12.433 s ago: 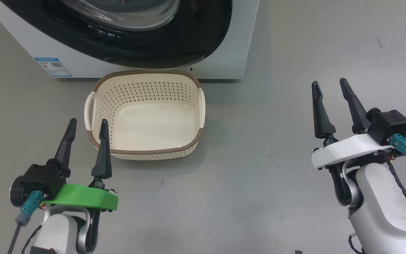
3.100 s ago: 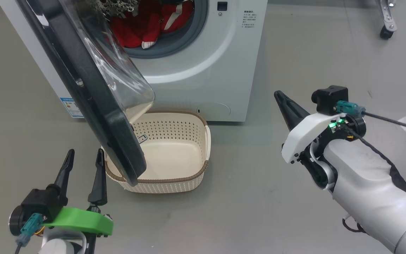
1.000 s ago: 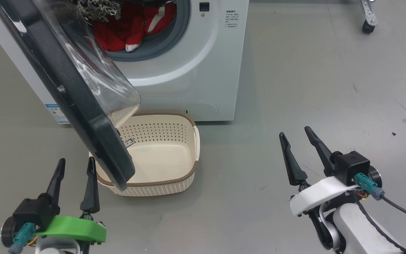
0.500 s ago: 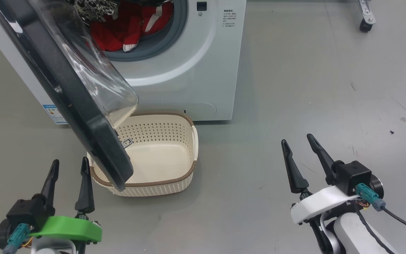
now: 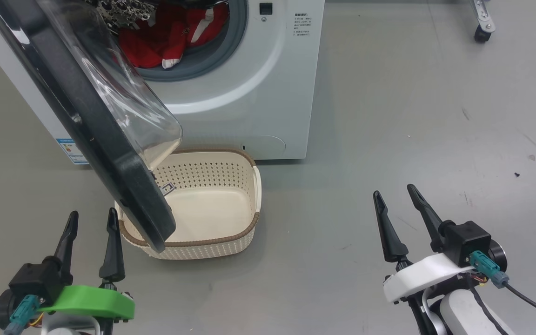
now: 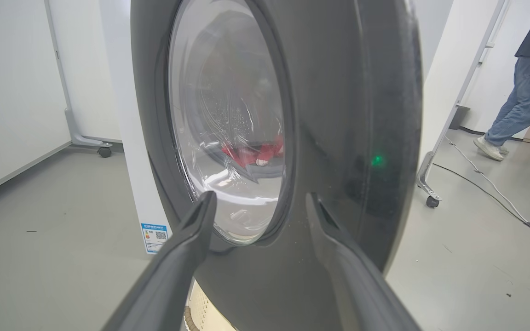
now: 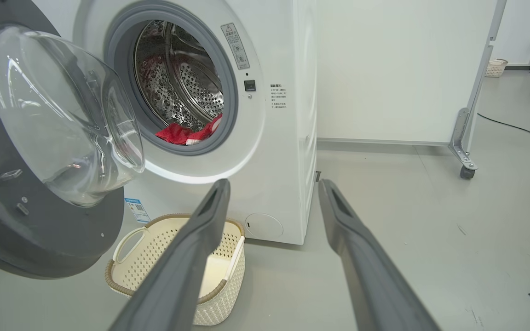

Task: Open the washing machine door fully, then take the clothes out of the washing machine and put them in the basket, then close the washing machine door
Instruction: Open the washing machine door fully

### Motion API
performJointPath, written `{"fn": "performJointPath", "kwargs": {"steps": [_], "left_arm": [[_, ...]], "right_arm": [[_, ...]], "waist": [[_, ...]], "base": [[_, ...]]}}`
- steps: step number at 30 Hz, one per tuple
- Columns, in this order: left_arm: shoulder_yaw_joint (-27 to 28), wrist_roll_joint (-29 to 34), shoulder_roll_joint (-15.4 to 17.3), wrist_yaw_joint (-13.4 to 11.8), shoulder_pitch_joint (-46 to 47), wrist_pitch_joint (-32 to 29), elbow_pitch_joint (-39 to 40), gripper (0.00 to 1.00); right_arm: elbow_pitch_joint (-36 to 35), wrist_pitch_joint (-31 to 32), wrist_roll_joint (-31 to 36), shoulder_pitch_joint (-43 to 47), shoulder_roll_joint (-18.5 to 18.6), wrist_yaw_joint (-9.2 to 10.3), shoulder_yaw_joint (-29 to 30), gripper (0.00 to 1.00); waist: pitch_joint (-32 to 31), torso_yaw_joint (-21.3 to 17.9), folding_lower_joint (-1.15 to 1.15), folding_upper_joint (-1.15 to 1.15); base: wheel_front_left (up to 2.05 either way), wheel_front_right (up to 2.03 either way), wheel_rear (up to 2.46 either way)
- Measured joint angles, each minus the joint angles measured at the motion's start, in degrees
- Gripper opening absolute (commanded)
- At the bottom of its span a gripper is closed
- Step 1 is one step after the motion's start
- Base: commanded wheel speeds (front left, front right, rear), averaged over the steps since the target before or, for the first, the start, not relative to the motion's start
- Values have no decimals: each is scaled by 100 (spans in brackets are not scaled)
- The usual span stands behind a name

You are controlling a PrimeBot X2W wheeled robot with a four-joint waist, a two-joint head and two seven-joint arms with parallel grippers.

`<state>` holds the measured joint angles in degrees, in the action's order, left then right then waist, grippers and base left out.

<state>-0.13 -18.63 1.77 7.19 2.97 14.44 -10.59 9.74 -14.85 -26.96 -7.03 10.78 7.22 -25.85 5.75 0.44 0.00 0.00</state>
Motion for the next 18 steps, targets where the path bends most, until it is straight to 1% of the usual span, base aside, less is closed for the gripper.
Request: {"fn": "performJointPath", "kwargs": {"steps": [18], "left_arm": [[0, 0, 0, 0, 0, 0, -36, 100]], "right_arm": [[-2, 0, 189, 264, -171, -3, 155, 100]], "waist": [[-64, -2, 0, 0]], "base": [[0, 0, 0]]}}
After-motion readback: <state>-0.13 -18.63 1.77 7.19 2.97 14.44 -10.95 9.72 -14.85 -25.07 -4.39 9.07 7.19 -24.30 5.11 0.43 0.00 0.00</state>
